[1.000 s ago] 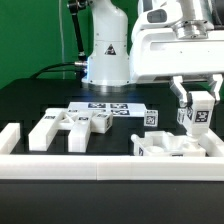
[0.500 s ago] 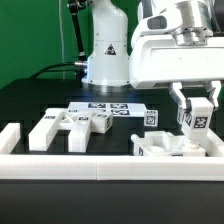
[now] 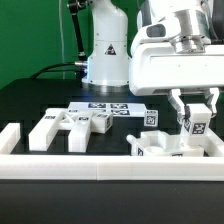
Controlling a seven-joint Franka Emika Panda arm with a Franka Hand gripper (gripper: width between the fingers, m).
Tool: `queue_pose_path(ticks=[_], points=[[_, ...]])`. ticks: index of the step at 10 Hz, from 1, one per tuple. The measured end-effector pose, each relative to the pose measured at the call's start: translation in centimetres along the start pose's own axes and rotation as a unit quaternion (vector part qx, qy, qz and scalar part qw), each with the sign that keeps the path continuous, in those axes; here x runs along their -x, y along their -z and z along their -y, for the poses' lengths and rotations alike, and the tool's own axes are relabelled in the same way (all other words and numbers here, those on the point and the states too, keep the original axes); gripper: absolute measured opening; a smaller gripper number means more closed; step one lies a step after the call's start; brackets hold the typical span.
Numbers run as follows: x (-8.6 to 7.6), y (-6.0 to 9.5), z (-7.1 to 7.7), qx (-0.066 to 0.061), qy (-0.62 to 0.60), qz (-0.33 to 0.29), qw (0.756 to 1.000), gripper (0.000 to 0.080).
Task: Assemble chair
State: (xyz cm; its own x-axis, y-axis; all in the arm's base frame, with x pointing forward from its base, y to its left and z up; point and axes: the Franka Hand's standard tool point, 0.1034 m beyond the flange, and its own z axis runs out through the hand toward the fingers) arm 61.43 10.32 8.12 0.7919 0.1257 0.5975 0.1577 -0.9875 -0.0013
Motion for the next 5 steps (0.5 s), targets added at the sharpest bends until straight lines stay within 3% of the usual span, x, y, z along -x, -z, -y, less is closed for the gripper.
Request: queue_pose_path(ticks=[5], points=[[0.11, 0.06, 0.22, -0.003, 0.002, 0.011, 1.000, 0.0291]])
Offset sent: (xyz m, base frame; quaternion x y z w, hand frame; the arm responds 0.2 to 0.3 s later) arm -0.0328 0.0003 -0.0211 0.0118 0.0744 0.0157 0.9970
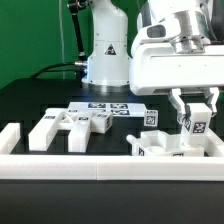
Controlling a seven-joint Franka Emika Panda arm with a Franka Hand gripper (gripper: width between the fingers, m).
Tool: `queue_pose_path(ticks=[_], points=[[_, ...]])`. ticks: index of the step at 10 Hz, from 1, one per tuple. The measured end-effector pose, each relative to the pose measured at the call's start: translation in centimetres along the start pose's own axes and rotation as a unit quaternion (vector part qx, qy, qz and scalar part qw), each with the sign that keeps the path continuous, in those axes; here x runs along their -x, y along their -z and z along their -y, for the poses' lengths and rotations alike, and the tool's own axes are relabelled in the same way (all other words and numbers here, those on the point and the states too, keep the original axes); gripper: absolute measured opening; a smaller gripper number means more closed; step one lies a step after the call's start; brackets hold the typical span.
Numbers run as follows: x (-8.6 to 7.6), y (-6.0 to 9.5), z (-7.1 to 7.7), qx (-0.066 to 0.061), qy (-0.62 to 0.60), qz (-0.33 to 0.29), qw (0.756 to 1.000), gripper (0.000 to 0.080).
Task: Assemble chair
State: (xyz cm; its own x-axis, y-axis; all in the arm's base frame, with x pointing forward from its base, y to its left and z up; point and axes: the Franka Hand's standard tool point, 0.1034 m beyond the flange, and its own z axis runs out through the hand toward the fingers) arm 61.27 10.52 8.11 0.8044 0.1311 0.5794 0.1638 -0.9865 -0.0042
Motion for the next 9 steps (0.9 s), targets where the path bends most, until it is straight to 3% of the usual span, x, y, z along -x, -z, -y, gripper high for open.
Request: queue_pose_path(ticks=[1, 2, 3, 4, 5, 9], points=[[0.20, -0.16, 0.05, -0.001, 0.000, 0.009, 1.000, 0.0291], [0.32, -0.22, 0.06, -0.002, 0.000, 0.011, 1.000, 0.0468], [0.39, -0.25, 0.07, -0.002, 0.000, 0.013, 1.000, 0.0584], [0.42, -0.26, 0.07, -0.002, 0.000, 0.013, 1.000, 0.0584], [0.45, -0.28, 0.07, -0.002, 0.000, 0.013, 1.000, 0.0636], [0.46, -0.14, -0.26, -0.002, 0.007, 0.022, 1.000, 0.0649]])
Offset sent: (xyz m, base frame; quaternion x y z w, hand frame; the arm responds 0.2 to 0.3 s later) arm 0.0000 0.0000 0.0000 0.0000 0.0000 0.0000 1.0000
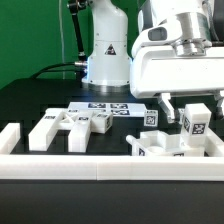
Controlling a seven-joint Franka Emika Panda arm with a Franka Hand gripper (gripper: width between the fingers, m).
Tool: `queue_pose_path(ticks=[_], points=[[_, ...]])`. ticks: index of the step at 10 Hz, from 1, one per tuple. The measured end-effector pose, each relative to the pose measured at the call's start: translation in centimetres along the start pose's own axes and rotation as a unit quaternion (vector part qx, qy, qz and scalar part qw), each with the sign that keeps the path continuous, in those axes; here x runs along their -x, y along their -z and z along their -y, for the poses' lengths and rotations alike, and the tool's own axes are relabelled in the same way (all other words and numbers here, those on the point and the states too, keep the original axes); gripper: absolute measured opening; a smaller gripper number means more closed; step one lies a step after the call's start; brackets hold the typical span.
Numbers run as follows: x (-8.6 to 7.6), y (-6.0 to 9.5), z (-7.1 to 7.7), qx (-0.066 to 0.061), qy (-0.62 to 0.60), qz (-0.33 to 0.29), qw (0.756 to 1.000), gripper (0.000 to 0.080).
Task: Assemble chair
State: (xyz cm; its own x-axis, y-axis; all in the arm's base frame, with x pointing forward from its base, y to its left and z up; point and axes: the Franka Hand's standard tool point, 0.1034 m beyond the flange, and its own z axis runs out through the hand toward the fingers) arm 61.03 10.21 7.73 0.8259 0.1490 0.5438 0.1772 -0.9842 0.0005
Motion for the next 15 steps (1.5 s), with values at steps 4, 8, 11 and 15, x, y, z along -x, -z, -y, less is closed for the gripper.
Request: queue_pose_path(ticks=[4, 8, 11, 15], points=[[-2.0, 2.0, 0.0, -0.005, 0.001, 0.013, 1.000, 0.0649], [-2.4, 2.0, 0.2, -0.010, 0.001, 0.030, 1.000, 0.0649], [-2.7, 1.7, 0.1, -0.024, -0.004, 0.112, 0.993, 0.0649], [-2.4, 1.2, 0.2, -0.049, -0.007, 0.249, 0.967, 0.0649]])
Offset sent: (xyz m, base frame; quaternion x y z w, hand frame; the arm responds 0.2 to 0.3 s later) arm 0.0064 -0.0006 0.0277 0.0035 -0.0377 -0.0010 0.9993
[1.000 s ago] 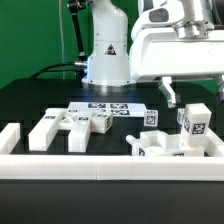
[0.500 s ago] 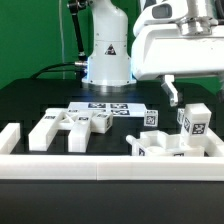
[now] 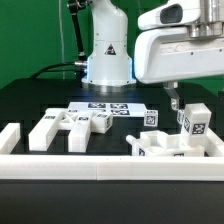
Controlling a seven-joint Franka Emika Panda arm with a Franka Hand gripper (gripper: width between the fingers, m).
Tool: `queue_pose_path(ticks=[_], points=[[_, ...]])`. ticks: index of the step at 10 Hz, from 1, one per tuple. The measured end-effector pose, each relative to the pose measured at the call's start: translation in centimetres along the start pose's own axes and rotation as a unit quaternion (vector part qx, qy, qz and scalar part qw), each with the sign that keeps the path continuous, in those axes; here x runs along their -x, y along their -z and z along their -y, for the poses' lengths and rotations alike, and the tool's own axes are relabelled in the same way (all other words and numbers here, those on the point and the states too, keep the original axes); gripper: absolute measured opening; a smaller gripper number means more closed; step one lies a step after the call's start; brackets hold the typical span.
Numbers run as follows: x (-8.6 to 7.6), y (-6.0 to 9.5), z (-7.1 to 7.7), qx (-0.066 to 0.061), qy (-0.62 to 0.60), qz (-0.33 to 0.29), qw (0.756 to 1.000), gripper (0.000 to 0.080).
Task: Assemble chair
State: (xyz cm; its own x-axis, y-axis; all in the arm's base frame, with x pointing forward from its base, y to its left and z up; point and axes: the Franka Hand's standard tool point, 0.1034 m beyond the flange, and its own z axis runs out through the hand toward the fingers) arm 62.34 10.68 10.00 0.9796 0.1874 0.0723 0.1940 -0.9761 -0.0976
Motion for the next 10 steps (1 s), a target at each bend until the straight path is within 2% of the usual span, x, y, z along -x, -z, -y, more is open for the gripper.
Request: queue_pose_path(ticks=[2, 8, 10], points=[[0.1, -0.6, -0.2, -0.010, -0.002, 0.058, 0.998, 0.0649], [0.1, -1.2, -1.1, -0.007, 0.002, 0.050, 0.999, 0.0649], [0.1, -1.3, -1.2, -0.007, 0.006, 0.049, 0.999, 0.0380]])
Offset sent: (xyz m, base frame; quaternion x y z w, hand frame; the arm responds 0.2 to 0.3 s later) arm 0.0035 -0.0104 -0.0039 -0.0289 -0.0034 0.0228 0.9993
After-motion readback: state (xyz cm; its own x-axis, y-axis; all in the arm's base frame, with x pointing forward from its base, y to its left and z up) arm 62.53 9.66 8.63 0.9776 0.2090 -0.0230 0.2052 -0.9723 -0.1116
